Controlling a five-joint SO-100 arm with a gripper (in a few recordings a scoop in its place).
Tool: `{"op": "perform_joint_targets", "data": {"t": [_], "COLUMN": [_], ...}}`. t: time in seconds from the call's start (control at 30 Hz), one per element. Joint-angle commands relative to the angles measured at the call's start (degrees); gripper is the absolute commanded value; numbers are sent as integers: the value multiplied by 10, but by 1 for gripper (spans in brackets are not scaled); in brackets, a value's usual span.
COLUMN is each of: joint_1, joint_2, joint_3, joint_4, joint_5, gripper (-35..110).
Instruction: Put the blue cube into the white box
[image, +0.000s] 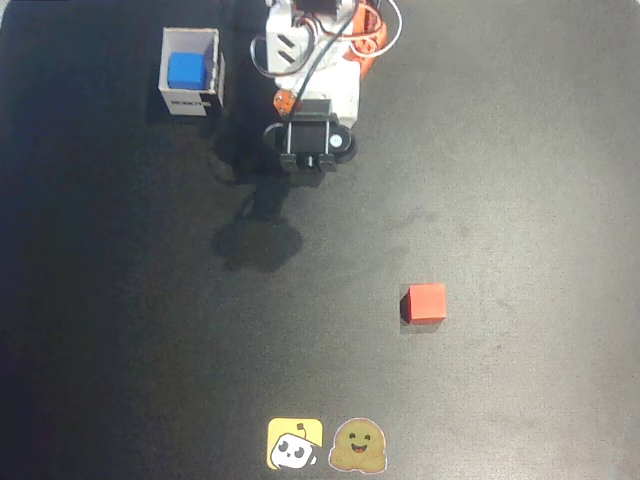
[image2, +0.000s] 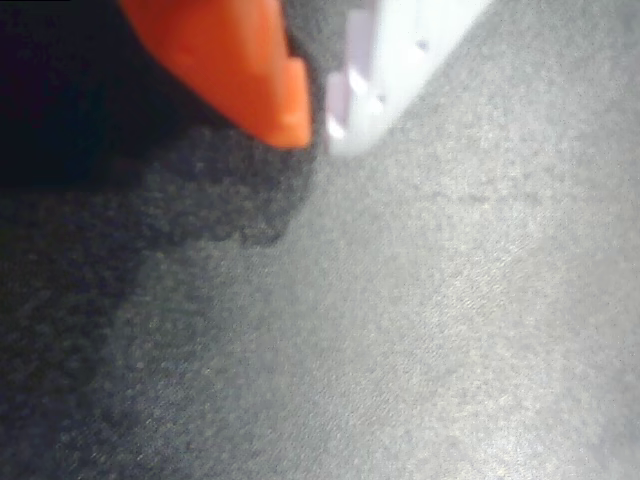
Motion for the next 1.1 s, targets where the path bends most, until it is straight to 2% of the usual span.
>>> {"op": "perform_joint_targets", "data": {"t": [0.0,1.07], "joint_1": [3,-18], "joint_2": [2,2], "joint_3": [-2,-2], "joint_4": [2,2], "joint_5": [-2,-3], "gripper": [0,0]}}
